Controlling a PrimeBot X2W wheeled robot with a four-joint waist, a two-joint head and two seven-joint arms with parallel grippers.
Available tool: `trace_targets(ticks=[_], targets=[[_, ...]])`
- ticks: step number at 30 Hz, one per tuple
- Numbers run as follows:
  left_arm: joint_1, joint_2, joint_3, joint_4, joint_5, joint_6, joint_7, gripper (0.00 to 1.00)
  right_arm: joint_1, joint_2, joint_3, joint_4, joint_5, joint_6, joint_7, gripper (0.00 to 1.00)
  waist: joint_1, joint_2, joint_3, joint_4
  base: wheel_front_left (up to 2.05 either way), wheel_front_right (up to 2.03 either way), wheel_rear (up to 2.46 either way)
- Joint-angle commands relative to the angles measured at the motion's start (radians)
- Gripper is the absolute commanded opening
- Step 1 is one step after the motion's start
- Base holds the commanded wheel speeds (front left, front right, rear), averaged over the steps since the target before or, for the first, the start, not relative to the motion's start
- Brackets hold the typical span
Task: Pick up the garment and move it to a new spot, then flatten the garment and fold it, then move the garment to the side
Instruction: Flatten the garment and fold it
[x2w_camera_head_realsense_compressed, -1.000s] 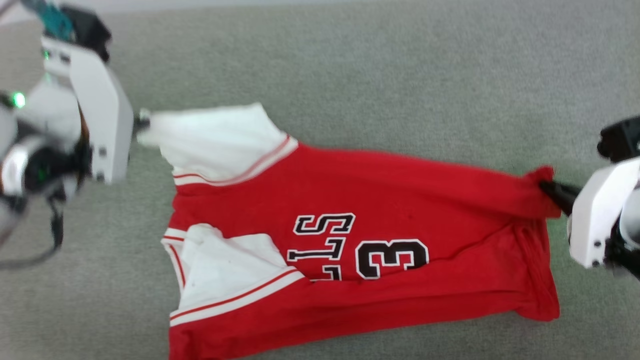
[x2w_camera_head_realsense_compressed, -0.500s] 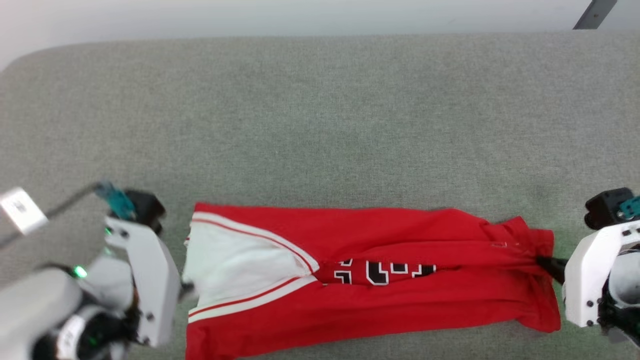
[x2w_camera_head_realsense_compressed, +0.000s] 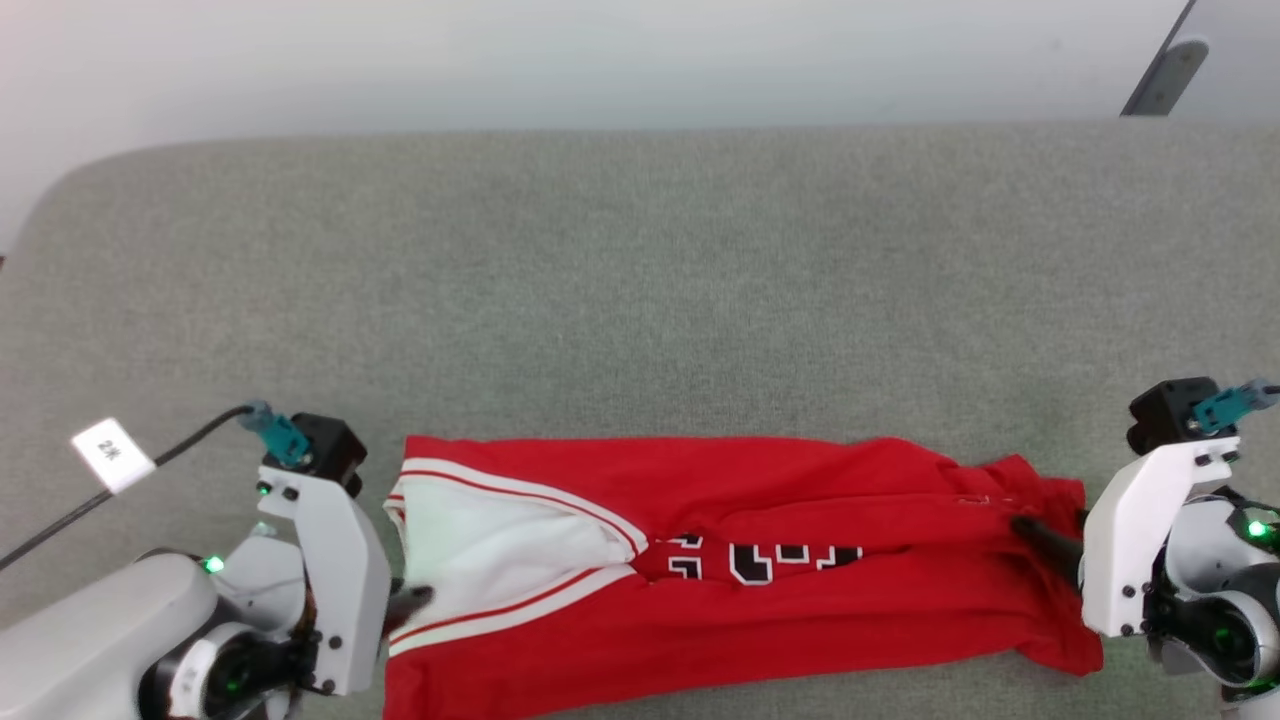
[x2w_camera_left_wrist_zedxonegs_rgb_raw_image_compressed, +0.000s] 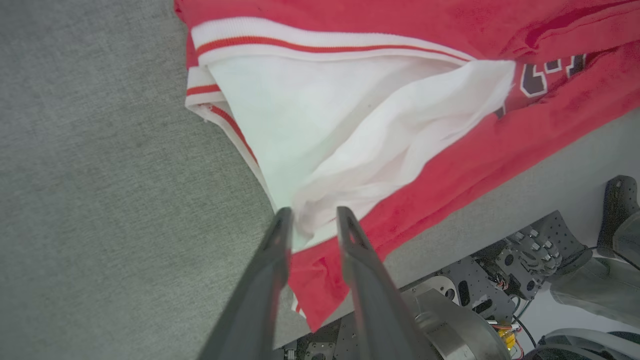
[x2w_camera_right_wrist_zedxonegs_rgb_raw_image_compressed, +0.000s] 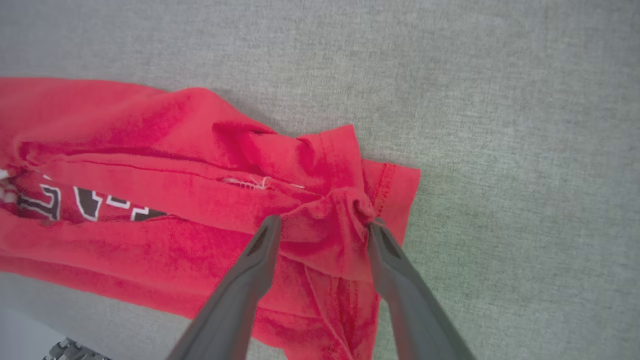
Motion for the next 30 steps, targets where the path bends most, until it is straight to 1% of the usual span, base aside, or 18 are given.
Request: trace_targets(ticks=[1,6,10,11,12,14,15,16,17,20,21,24,26,28,30], targets=[[0.014,0.009,0.003,-0.003,-0.002,-0.011,-0.010,1.00,0.000,0.005,0.003,0.010,-0.002,-0.002,-0.001,1.00,0.0000,0.0000,-0.034,0.005,0.00,0.00,0.00],[0.038,0.030,0.018,-0.016,-0.013,-0.002,-0.050,1.00,0.010,0.023,-0.006,0.015,0.030,-0.002,-0.006,1.00,0.0000,0.0000,-0.075,0.014,0.00,0.00,0.00],[0.068,0.049,0.038,-0.044,0.000,0.001,-0.131,1.00,0.021,0.020,-0.024,0.014,0.040,-0.001,-0.006,1.00,0.0000,0.0000,-0.112,0.024,0.00,0.00,0.00],[0.087,0.060,0.050,-0.057,0.021,-0.003,-0.195,1.00,0.030,0.017,-0.039,0.018,0.027,-0.001,-0.008,1.00,0.0000,0.0000,-0.127,0.029,0.00,0.00,0.00],[0.097,0.063,0.059,-0.060,0.026,0.002,-0.233,1.00,0.032,0.014,-0.045,0.022,0.019,-0.001,-0.008,1.00,0.0000,0.0000,-0.133,0.031,0.00,0.00,0.00],[0.123,0.066,0.074,-0.071,0.050,-0.003,-0.321,1.00,0.034,0.012,-0.058,0.030,0.001,-0.001,-0.008,1.00,0.0000,0.0000,-0.143,0.036,0.00,0.00,0.00],[0.123,0.066,0.074,-0.071,0.050,-0.003,-0.321,1.00,0.034,0.012,-0.058,0.030,0.001,-0.001,-0.008,1.00,0.0000,0.0000,-0.143,0.036,0.00,0.00,0.00],[0.156,0.066,0.090,-0.071,0.066,0.005,-0.413,1.00,0.033,0.013,-0.072,0.038,-0.005,-0.001,-0.002,1.00,0.0000,0.0000,-0.150,0.045,0.00,0.00,0.00],[0.172,0.066,0.094,-0.075,0.081,0.000,-0.459,1.00,0.033,0.015,-0.080,0.044,-0.011,-0.001,0.004,1.00,0.0000,0.0000,-0.152,0.048,0.00,0.00,0.00],[0.221,0.060,0.119,-0.071,0.105,0.015,-0.600,1.00,0.031,0.013,-0.106,0.072,-0.034,-0.002,0.021,1.00,0.0000,0.0000,-0.156,0.064,0.00,0.00,0.00],[0.221,0.060,0.119,-0.071,0.105,0.015,-0.600,1.00,0.031,0.013,-0.106,0.072,-0.034,-0.002,0.021,1.00,0.0000,0.0000,-0.156,0.064,0.00,0.00,0.00],[0.275,0.049,0.150,-0.067,0.111,0.031,-0.736,1.00,0.022,0.010,-0.131,0.111,-0.052,-0.002,0.039,1.00,0.0000,0.0000,-0.157,0.083,0.00,0.00,0.00],[0.307,0.045,0.177,-0.064,0.118,0.041,-0.791,1.00,0.018,0.006,-0.148,0.138,-0.067,-0.002,0.050,1.00,0.0000,0.0000,-0.155,0.098,0.00,0.00,0.00],[0.344,0.034,0.217,-0.059,0.125,0.051,-0.814,1.00,0.012,0.008,-0.169,0.164,-0.075,-0.002,0.060,1.00,0.0000,0.0000,-0.151,0.113,0.00,0.00,0.00],[0.387,0.017,0.279,-0.054,0.142,0.060,-0.820,1.00,0.009,0.010,-0.186,0.191,-0.086,-0.002,0.073,1.00,0.0000,0.0000,-0.148,0.128,0.00,0.00,0.00]])
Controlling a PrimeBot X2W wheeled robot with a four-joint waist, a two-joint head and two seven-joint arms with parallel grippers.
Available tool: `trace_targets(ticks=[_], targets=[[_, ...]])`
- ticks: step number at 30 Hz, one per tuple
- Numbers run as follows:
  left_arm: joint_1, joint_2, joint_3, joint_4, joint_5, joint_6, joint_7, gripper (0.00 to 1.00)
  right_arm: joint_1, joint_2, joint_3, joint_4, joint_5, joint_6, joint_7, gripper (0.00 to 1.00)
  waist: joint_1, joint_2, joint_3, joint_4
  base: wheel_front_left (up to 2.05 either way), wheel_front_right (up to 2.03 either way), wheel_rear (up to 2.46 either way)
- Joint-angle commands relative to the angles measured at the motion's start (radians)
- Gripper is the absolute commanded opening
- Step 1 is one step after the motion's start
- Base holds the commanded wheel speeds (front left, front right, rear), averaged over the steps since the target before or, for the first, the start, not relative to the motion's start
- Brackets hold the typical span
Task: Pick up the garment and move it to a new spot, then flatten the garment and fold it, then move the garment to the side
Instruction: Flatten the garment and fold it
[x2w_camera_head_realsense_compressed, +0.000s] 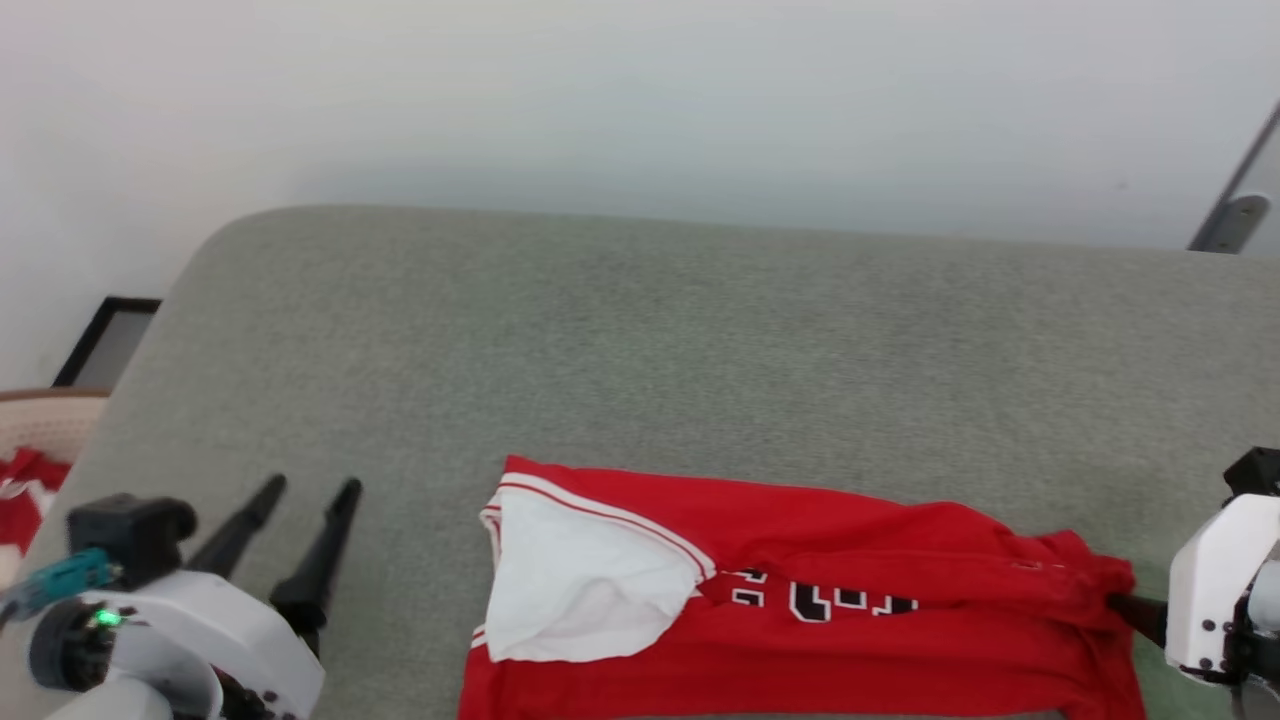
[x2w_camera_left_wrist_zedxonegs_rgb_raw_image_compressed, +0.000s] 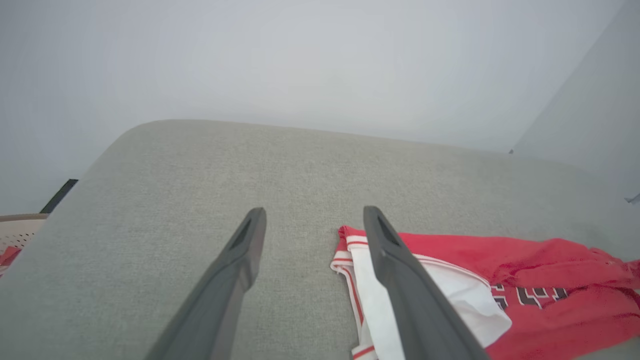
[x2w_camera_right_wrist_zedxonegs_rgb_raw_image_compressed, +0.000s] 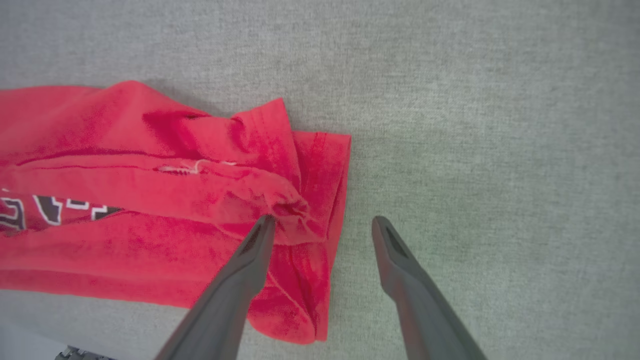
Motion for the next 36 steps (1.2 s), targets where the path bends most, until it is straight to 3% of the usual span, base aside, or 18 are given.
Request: trace_targets(ticks=[1,7,13,14,15,23,30,36], targets=[[0.030,-0.018,0.046,0.002,0.024,0.008,-0.004,1.00,-0.013,0.001,-0.014,0.011,-0.012,-0.002,0.001,1.00,0.0000,0.0000,0.008,0.025,0.00,0.00,0.00],[0.209,-0.121,0.282,0.000,0.168,-0.024,-0.003,1.00,-0.033,0.019,-0.047,0.097,-0.017,-0.002,0.000,1.00,0.0000,0.0000,0.024,0.063,0.00,0.00,0.00],[0.345,-0.249,0.487,0.013,0.326,-0.091,-0.003,1.00,-0.053,0.052,-0.050,0.178,-0.020,-0.001,0.011,1.00,0.0000,0.0000,0.040,0.090,0.00,0.00,0.00],[0.365,-0.271,0.519,0.016,0.350,-0.107,-0.003,1.00,-0.056,0.055,-0.046,0.190,-0.020,-0.001,0.007,0.42,0.0000,0.0000,0.042,0.092,0.00,0.00,0.00],[0.379,-0.297,0.549,0.020,0.372,-0.121,-0.003,1.00,-0.059,0.059,-0.038,0.200,-0.011,-0.002,0.005,0.00,0.0000,0.0000,0.043,0.095,0.00,0.00,0.00],[0.474,-0.459,0.747,0.051,0.488,-0.236,-0.003,1.00,-0.082,0.015,-0.048,0.257,-0.017,-0.002,-0.047,0.00,0.0000,0.0000,0.044,0.096,0.00,0.00,0.00],[0.508,-0.531,0.835,0.071,0.548,-0.309,-0.003,1.00,-0.113,-0.075,-0.084,0.266,-0.032,-0.002,-0.049,0.00,0.0000,0.0000,0.050,0.081,0.00,0.00,0.00],[0.512,-0.567,0.881,0.088,0.583,-0.354,-0.003,1.00,-0.137,-0.160,-0.177,0.314,-0.098,-0.002,-0.075,0.00,0.0000,0.0000,0.052,0.061,0.00,0.00,0.00]])
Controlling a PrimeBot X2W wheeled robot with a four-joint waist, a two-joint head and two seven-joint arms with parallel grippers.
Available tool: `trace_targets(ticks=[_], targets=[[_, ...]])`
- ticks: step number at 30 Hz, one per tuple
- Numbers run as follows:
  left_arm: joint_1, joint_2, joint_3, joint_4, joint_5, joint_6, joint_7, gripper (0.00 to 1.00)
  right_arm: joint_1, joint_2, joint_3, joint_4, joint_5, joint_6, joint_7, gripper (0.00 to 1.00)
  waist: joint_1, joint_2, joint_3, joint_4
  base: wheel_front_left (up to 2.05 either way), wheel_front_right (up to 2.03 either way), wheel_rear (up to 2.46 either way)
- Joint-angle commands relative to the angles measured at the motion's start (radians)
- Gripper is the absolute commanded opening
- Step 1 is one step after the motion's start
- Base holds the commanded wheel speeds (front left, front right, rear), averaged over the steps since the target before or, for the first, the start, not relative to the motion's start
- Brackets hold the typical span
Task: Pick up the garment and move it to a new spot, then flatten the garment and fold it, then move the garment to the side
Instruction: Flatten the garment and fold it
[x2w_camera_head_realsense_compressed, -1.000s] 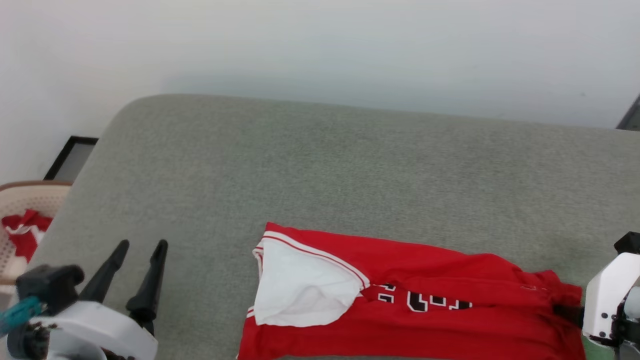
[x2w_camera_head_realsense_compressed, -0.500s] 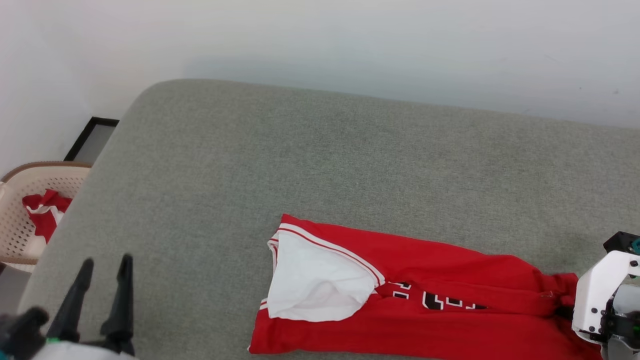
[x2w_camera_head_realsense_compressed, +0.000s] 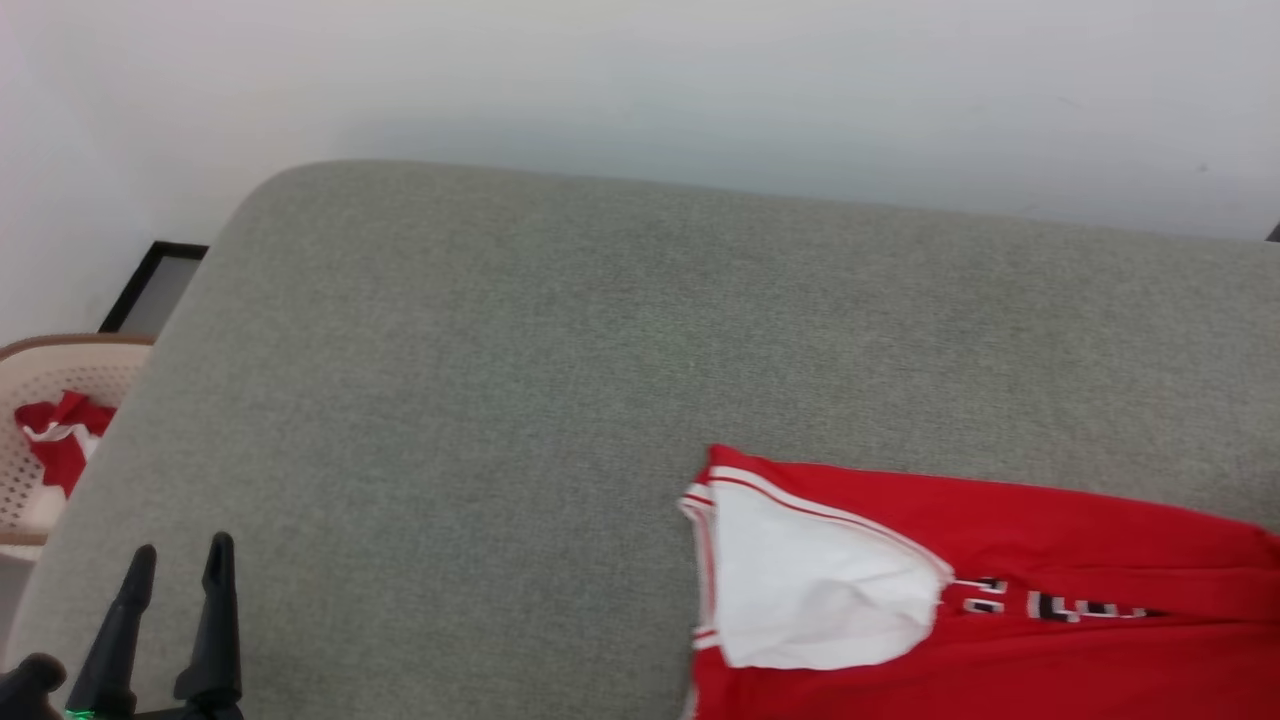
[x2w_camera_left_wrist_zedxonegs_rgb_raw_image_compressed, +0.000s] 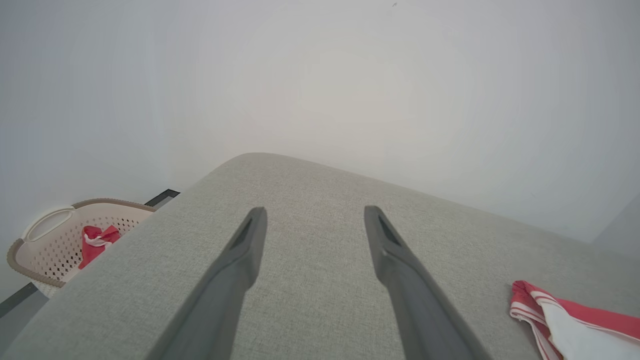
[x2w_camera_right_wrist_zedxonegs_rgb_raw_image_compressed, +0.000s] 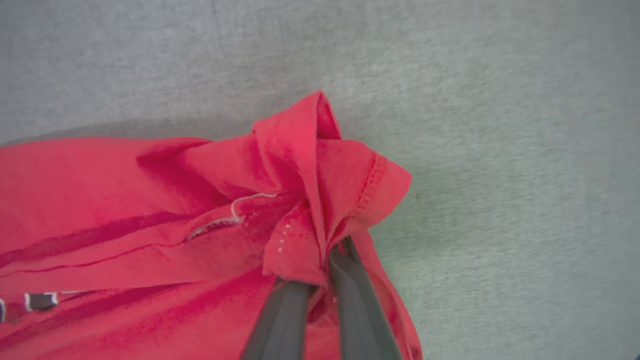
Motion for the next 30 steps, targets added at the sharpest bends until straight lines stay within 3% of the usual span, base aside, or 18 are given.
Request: trace_targets(ticks=[1,5,10,15,21,24,30], targets=[[0.008,-0.009,0.011,0.003,0.011,-0.011,0.001,1.00,-0.012,-0.017,-0.013,0.003,-0.029,-0.002,-0.009,0.00,0.0000,0.0000,0.000,-0.010,0.00,0.00,0.00],[0.007,-0.024,0.028,0.015,0.026,-0.029,0.001,1.00,-0.035,-0.039,-0.003,0.003,-0.018,-0.002,-0.008,0.00,0.0000,0.0000,0.000,-0.026,0.00,0.00,0.00],[0.018,-0.039,0.042,0.022,0.032,-0.042,0.001,1.00,-0.030,0.000,0.097,-0.104,0.099,-0.002,0.042,0.00,0.0000,0.0000,-0.008,-0.050,0.00,0.00,0.00],[0.023,-0.046,0.044,0.027,0.031,-0.046,0.001,1.00,0.018,0.098,0.188,-0.314,0.203,-0.002,0.126,0.00,0.0000,0.0000,-0.012,-0.064,0.00,0.00,0.00],[-0.003,-0.052,0.019,0.042,0.039,-0.051,0.003,1.00,0.057,0.237,0.293,-0.488,0.241,-0.002,0.179,0.00,0.0000,0.0000,-0.017,-0.048,0.00,0.00,0.00],[-0.018,-0.058,0.007,0.052,0.034,-0.054,0.005,1.00,0.048,0.309,0.355,-0.503,0.234,-0.002,0.171,0.00,0.0000,0.0000,-0.016,-0.030,0.00,0.00,0.00],[-0.052,-0.059,-0.029,0.073,0.041,-0.065,0.010,1.00,0.018,0.368,0.472,-0.434,0.214,-0.002,0.122,0.00,0.0000,0.0000,-0.017,0.019,0.00,0.00,0.00]])
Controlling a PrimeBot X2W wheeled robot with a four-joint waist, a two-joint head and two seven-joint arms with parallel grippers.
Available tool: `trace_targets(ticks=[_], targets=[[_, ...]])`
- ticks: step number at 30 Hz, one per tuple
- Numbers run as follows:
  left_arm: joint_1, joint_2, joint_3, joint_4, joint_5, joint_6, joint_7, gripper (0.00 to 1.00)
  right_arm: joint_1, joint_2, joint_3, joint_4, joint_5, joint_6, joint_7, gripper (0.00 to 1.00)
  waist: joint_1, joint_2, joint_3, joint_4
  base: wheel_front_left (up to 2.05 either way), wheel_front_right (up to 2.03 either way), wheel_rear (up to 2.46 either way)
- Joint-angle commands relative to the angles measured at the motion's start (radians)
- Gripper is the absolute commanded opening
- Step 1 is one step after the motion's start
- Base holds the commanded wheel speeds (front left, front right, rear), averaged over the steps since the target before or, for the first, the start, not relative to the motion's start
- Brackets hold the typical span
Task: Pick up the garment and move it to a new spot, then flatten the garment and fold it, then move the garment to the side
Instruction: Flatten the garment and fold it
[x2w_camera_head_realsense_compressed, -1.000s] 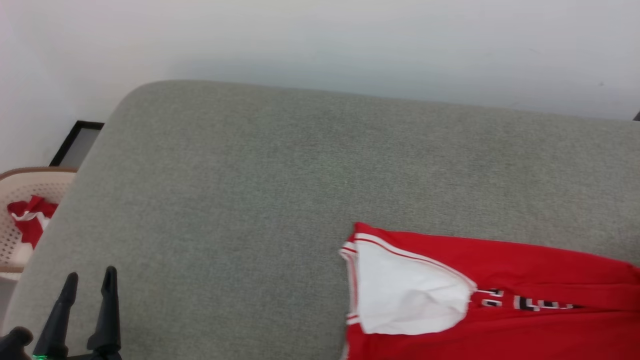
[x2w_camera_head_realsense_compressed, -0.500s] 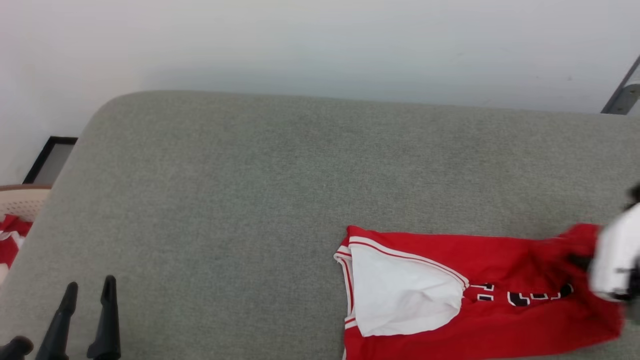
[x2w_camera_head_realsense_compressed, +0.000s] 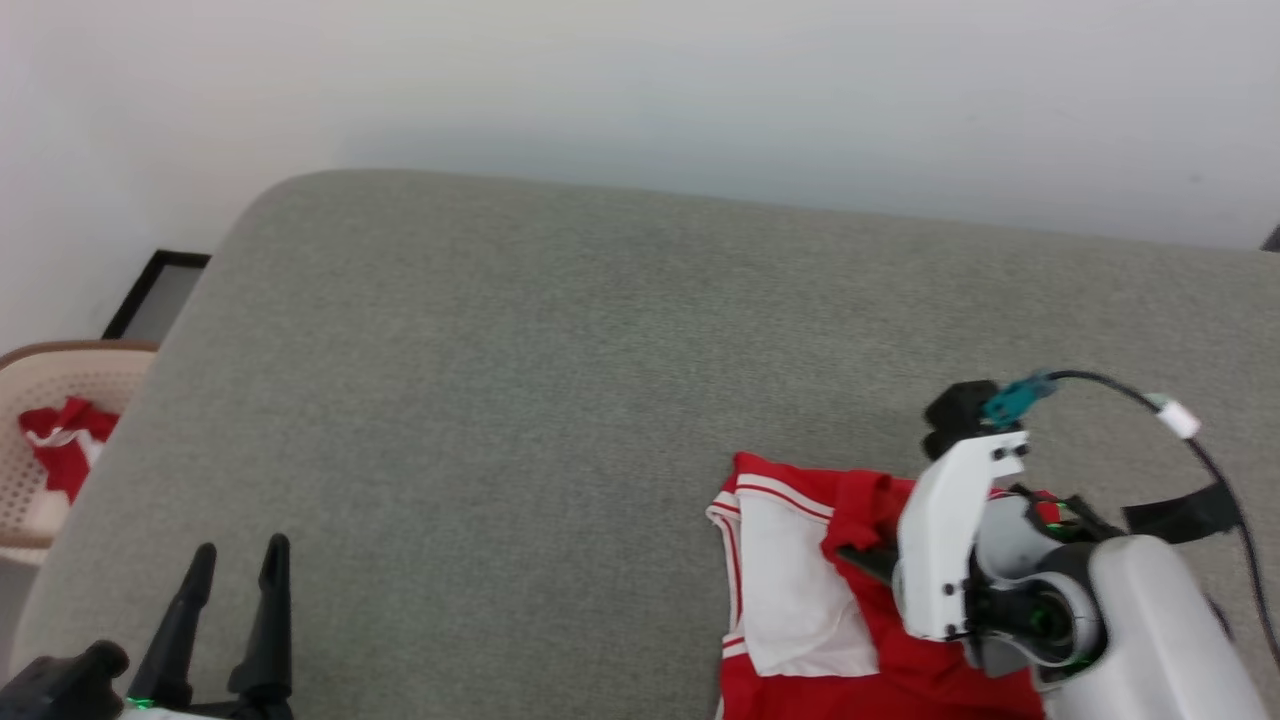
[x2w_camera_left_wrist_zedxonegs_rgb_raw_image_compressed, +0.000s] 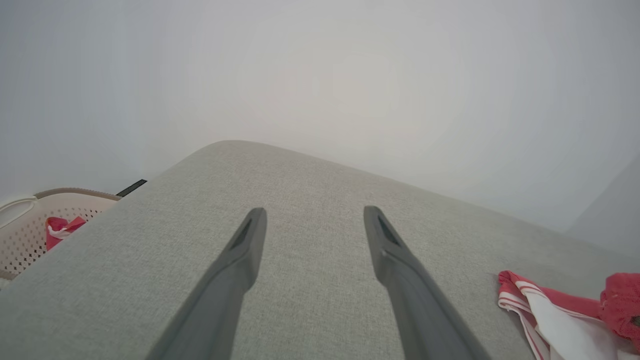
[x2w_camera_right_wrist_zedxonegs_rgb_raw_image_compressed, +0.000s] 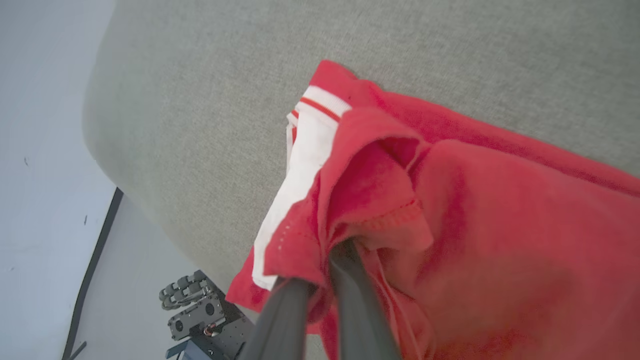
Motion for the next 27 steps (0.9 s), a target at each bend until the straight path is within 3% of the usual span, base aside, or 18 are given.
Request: trace_targets(ticks=[1,8,9,10,11,12,21,27], targets=[[-0.017,-0.007,-0.008,0.007,0.004,-0.006,0.001,1.00,-0.018,0.011,0.029,0.031,-0.011,-0.002,-0.030,0.00,0.0000,0.0000,-0.002,0.031,0.00,0.00,0.00],[-0.036,-0.010,-0.032,0.031,0.006,-0.011,0.002,1.00,-0.055,0.027,0.086,0.176,-0.053,-0.002,-0.131,0.00,0.0000,0.0000,-0.006,0.066,0.00,0.00,0.00],[-0.038,-0.011,-0.034,0.035,0.006,-0.012,0.003,1.00,-0.064,0.028,0.095,0.192,-0.050,-0.002,-0.147,0.13,0.0000,0.0000,-0.007,0.071,0.00,0.00,0.00],[-0.038,-0.013,-0.034,0.038,0.002,-0.012,0.002,1.00,-0.071,0.030,0.107,0.208,-0.046,-0.002,-0.154,0.35,0.0000,0.0000,-0.008,0.072,0.00,0.00,0.00],[-0.037,-0.013,-0.034,0.040,-0.001,-0.013,0.001,1.00,-0.077,0.032,0.116,0.219,-0.034,-0.002,-0.160,0.93,0.0000,0.0000,-0.009,0.073,0.00,0.00,0.00],[-0.034,-0.012,-0.033,0.041,-0.001,-0.014,0.000,1.00,-0.084,0.031,0.119,0.228,-0.028,-0.002,-0.166,1.00,0.0000,0.0000,-0.010,0.073,0.00,0.00,0.00],[-0.013,-0.009,-0.006,0.037,-0.004,-0.005,-0.004,1.00,-0.127,0.030,0.155,0.212,0.025,-0.002,-0.203,1.00,0.0000,0.0000,-0.012,0.028,0.00,0.00,0.00],[0.000,-0.005,0.005,0.028,0.005,-0.001,-0.007,1.00,-0.113,-0.006,0.148,0.148,0.053,-0.002,-0.255,1.00,0.0000,0.0000,-0.021,-0.029,0.00,0.00,0.00]])
